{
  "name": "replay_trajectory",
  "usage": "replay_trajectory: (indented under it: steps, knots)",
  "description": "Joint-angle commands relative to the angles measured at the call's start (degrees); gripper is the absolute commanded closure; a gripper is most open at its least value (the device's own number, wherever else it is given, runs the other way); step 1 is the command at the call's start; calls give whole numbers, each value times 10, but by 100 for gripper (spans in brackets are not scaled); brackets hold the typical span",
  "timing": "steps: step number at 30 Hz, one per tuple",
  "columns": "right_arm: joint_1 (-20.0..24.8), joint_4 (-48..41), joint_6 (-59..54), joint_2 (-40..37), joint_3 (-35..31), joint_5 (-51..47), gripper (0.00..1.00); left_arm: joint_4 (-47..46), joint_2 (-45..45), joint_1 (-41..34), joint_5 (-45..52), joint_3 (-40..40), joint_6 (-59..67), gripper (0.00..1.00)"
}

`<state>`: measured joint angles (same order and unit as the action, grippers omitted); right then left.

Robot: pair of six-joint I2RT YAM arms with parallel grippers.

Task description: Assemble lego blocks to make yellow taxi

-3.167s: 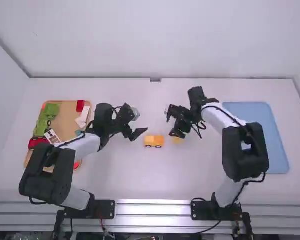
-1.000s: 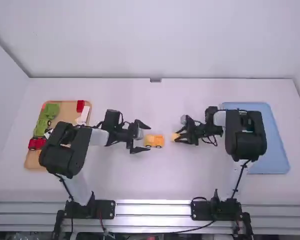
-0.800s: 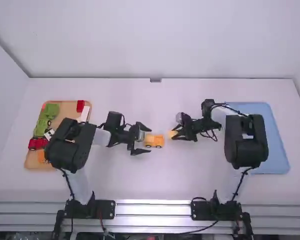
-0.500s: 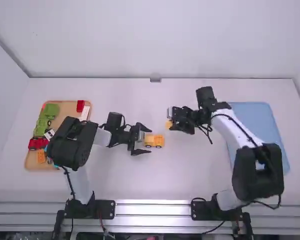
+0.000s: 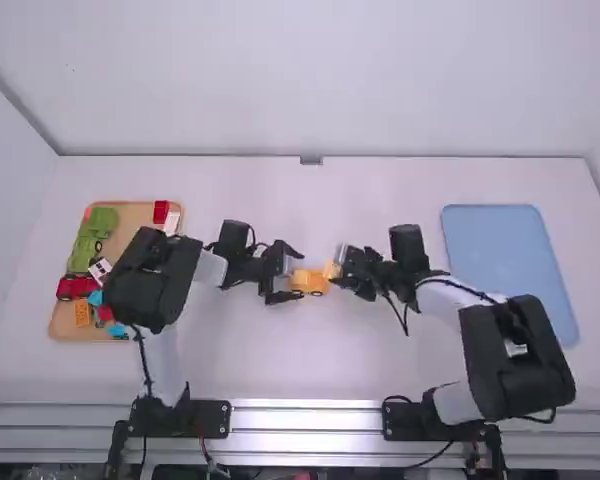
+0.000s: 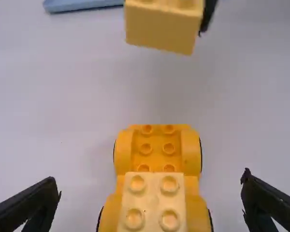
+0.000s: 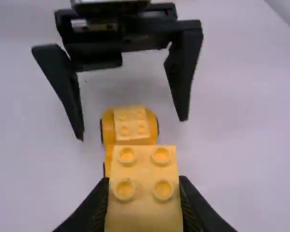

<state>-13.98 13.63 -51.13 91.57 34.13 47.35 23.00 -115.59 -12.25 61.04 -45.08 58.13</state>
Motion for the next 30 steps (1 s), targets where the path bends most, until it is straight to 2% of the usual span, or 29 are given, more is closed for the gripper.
replay_trajectory:
  steps: [1, 10, 12, 13, 17, 20, 25, 26, 30]
  knots:
    - [1, 10, 31, 28, 5, 48, 94, -2, -27, -18, 10, -15, 0, 1]
    - [5, -56, 12, 123, 84, 71, 94, -2, -48, -35, -27, -23, -4, 1]
    - [3, -60, 11, 134, 94, 71, 94, -2, -49, -35, -36, -23, -5, 10]
    - [-2, -66, -2, 143, 101, 71, 94, -3, -49, -35, -37, -22, -4, 18]
    - [-20, -70, -18, 162, 113, 57, 94, 5, -60, -35, -37, -21, -4, 30]
    - [-31, -73, -18, 167, 117, 32, 95, 14, -71, -35, -35, -21, -10, 32]
    - [-47, -76, -18, 168, 122, -9, 98, 13, -74, -34, -35, -21, -17, 45]
    - [-49, -79, -19, 168, 123, -15, 98, 15, -74, -35, -35, -21, -17, 52]
    - [-47, -86, -19, 168, 124, -25, 98, 15, -74, -35, -33, -21, -17, 54]
